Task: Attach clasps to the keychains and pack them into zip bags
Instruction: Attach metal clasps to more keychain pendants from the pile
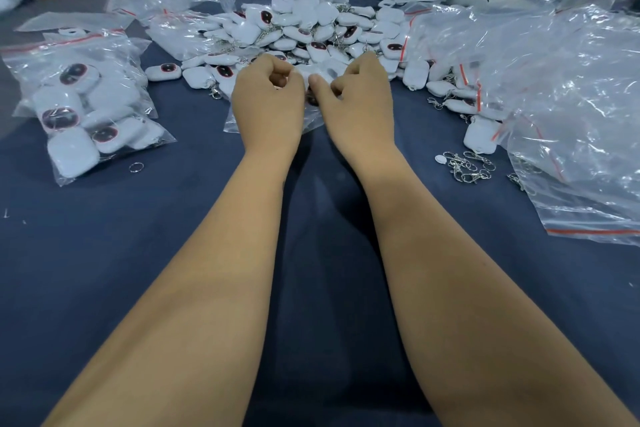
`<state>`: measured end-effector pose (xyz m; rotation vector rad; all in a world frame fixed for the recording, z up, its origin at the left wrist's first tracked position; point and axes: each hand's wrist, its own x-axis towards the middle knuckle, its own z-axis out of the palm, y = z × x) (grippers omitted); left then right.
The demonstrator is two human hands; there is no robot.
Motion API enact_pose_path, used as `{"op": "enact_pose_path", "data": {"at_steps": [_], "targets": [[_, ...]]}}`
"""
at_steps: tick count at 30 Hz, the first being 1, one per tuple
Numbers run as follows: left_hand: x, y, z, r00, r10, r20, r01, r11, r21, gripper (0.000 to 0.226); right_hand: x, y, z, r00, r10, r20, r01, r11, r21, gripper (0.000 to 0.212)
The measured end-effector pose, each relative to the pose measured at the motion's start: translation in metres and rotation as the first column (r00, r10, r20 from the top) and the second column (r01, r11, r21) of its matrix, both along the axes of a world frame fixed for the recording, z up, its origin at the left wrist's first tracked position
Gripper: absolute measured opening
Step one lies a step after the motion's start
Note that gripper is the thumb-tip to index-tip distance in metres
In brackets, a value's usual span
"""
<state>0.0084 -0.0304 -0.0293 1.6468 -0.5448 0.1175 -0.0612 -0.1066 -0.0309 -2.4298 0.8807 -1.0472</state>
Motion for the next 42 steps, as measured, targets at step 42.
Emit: {"op": "enact_pose_path", "data": {"at_steps": [42], "targets": [[0.022,0.003,-0.014,1.0,-0.002,-0.013,0.007,0.923,0.386,0.05,0.014,-0.025,-0.017,0.878,0.156,-0.453,-0.167,0.986,0.018,0.073]]}}
